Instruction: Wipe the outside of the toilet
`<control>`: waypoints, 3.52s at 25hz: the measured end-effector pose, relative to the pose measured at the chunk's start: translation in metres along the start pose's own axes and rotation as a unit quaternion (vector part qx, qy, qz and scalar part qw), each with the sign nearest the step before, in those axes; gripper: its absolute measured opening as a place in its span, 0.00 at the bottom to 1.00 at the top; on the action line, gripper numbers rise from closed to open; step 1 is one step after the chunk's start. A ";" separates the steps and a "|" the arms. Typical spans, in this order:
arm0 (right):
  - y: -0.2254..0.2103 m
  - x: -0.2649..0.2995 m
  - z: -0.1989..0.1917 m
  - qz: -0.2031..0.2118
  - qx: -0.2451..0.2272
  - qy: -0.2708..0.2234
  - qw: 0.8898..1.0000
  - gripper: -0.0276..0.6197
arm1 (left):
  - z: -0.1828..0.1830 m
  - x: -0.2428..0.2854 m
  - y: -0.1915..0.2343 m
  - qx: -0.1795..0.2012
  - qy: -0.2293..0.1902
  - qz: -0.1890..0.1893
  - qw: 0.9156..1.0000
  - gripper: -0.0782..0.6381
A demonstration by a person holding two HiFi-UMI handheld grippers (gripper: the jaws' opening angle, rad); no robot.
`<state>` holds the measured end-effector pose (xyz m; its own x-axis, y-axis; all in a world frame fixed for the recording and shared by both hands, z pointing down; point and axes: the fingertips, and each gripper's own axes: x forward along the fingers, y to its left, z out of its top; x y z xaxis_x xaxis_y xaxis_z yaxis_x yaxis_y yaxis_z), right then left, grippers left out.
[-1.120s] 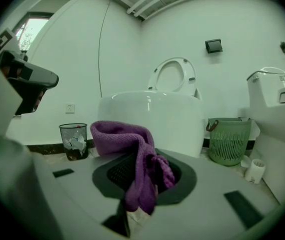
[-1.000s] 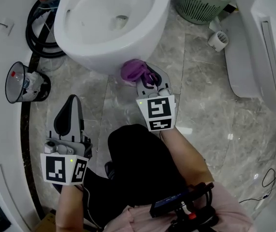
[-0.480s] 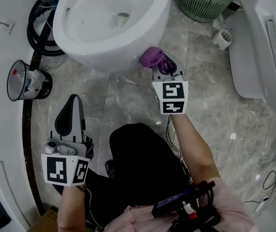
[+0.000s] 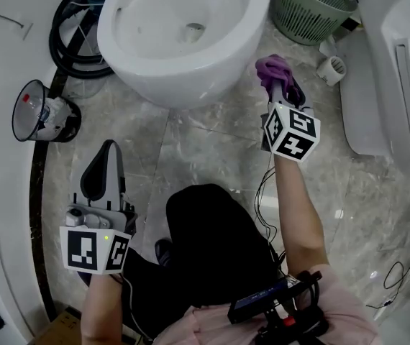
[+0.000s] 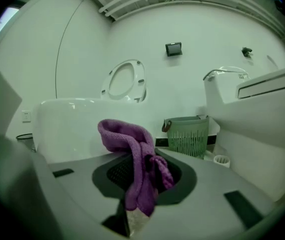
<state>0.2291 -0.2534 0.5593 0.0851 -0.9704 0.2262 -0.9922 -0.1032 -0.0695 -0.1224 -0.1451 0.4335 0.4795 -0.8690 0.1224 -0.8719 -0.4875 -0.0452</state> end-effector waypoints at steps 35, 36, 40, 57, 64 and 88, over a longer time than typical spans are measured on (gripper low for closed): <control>0.336 -0.010 -0.159 0.211 0.006 0.075 0.975 0.19 | 0.003 -0.093 0.099 -0.095 -0.063 0.029 0.993 0.12; 0.336 -0.002 -0.165 0.205 0.014 0.078 0.976 0.19 | 0.004 -0.091 0.098 -0.097 -0.066 0.023 0.993 0.12; 0.349 0.026 -0.191 0.191 0.030 0.090 0.977 0.19 | 0.001 -0.099 0.100 -0.090 -0.064 0.029 0.994 0.12; 0.331 0.054 -0.208 0.141 0.116 0.114 0.977 0.18 | -0.005 -0.112 0.101 -0.066 -0.043 0.036 0.996 0.12; 0.308 0.039 -0.205 0.150 0.113 0.127 0.974 0.18 | -0.004 -0.103 0.092 -0.060 -0.039 0.032 0.997 0.12; 0.226 0.006 -0.195 0.191 0.084 0.175 0.962 0.18 | -0.039 -0.015 0.066 -0.056 -0.018 0.024 0.998 0.12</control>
<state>-0.0125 -0.2397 0.7345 -0.3470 -0.8145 0.4649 -0.9143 0.1833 -0.3613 -0.1906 -0.1611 0.4669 0.4382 -0.8947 0.0861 -0.8987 -0.4342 0.0619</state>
